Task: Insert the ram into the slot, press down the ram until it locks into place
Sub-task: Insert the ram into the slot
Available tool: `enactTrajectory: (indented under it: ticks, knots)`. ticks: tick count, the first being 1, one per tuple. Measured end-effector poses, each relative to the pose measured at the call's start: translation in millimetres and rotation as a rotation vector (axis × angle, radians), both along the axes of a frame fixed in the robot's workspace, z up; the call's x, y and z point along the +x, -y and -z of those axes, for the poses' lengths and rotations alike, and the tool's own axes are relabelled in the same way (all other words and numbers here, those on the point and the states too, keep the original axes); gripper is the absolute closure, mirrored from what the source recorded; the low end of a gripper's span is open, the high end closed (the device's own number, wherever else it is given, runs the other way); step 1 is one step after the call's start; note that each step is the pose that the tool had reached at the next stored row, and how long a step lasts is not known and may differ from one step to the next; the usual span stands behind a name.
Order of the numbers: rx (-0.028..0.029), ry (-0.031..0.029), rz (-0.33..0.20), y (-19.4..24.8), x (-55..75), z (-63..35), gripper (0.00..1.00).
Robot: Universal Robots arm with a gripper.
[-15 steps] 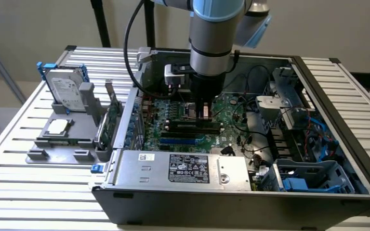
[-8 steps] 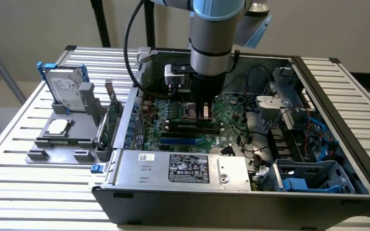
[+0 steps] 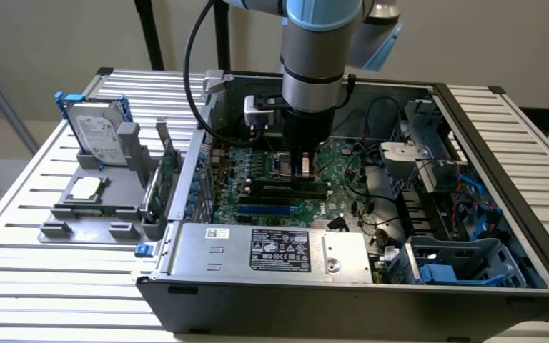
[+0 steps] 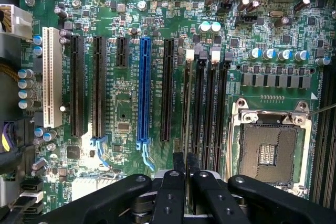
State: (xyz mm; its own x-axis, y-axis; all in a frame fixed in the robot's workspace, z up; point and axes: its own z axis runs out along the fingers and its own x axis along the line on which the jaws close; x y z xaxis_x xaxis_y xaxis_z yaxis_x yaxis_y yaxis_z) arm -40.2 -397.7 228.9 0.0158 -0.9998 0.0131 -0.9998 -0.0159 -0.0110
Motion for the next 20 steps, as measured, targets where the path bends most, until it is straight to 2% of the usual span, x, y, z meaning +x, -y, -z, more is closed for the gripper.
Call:
enactTrajectory:
  ticks: [5, 9, 20]
  knots:
    - [-0.0004, -0.0001, 0.000, -2.9, 0.0, 0.1, 0.87]
    - [-0.0047, 0.0001, 0.000, -2.9, 0.0, 0.4, 0.87]
    - [-0.0109, 0.0000, 0.003, -2.9, 0.0, 0.4, 0.87]
